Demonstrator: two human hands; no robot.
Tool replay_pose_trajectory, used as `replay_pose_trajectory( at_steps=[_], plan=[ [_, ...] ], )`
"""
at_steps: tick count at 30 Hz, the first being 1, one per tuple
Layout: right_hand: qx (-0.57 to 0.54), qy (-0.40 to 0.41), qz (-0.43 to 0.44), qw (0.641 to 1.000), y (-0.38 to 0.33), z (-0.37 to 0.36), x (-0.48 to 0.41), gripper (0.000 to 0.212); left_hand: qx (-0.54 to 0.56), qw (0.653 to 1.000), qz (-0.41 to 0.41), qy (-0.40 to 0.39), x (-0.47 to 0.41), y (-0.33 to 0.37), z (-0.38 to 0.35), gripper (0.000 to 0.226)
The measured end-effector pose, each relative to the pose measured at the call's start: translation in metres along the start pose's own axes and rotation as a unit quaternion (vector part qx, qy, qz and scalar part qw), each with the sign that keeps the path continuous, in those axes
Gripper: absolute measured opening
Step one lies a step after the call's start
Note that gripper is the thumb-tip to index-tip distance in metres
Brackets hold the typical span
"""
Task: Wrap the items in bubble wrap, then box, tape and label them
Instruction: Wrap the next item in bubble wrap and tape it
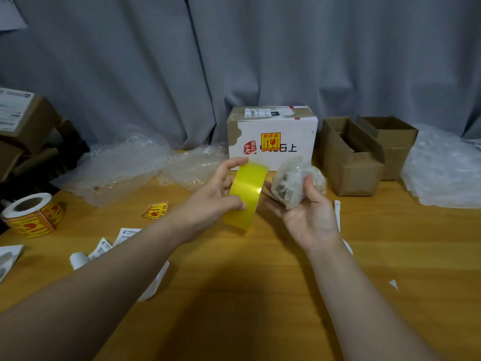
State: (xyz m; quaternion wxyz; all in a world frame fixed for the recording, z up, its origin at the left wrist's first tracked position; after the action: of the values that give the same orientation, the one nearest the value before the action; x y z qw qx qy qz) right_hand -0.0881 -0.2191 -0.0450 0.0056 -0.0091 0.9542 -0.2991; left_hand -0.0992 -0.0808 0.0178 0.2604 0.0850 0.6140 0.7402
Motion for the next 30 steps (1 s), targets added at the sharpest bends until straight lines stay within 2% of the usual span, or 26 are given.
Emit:
replay_pose_trajectory(
  at_steps=[3, 8, 11, 13, 15, 17, 21, 26, 28, 30],
  plan=[
    [-0.022, -0.030, -0.004, 0.999, -0.001, -0.009, 0.011, 0.049, -0.001, 0.999, 0.016, -0.033, 0.011, -0.007, -0.011, 0.084],
    [-0.003, -0.040, 0.001, 0.999, -0.001, -0.016, 0.022, 0.053, -0.012, 0.996, 0.052, -0.068, 0.025, -0.024, -0.017, 0.100],
    [0.017, -0.036, 0.005, 0.999, -0.002, -0.016, 0.026, 0.055, 0.007, 0.997, 0.069, -0.023, 0.026, -0.019, -0.015, 0.071],
    [0.032, -0.033, 0.006, 0.999, -0.002, -0.014, 0.028, 0.054, -0.055, 0.995, 0.069, 0.040, 0.021, -0.010, -0.005, 0.048],
    [0.036, -0.031, 0.007, 0.999, -0.003, -0.015, 0.031, 0.051, -0.109, 0.988, 0.063, 0.087, 0.015, -0.006, 0.006, 0.037],
    [0.040, -0.031, 0.009, 0.999, -0.004, -0.017, 0.033, 0.049, -0.110, 0.986, 0.054, 0.110, 0.011, -0.004, 0.014, 0.027],
    [0.061, -0.035, 0.002, 0.998, -0.006, -0.020, 0.036, 0.046, -0.116, 0.986, 0.053, 0.106, 0.005, 0.003, 0.017, 0.014],
    [0.093, -0.029, -0.006, 0.995, -0.007, -0.022, 0.038, 0.051, -0.196, 0.975, 0.046, 0.091, -0.006, 0.016, 0.015, 0.004],
    [0.074, -0.028, -0.011, 0.997, -0.009, -0.025, 0.039, 0.051, -0.271, 0.960, 0.008, 0.071, -0.007, 0.025, 0.010, 0.003],
    [0.044, -0.025, -0.018, 0.999, -0.012, -0.026, 0.039, 0.051, -0.366, 0.928, -0.066, 0.039, -0.003, 0.036, -0.002, 0.004]
  ],
)
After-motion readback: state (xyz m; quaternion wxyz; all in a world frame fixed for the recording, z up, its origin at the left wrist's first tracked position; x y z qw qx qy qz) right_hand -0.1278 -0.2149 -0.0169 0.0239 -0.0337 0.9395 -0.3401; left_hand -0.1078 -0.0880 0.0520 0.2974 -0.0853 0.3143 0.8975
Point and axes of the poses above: each hand's wrist, its own x-axis away from the middle knuckle, its own z-axis out of the back of the hand, y = z × x, the point moved 9 cm from there along -x, towards the middle knuckle, and after that the axes turned 1 degree about -z, right-handed, at the moved point
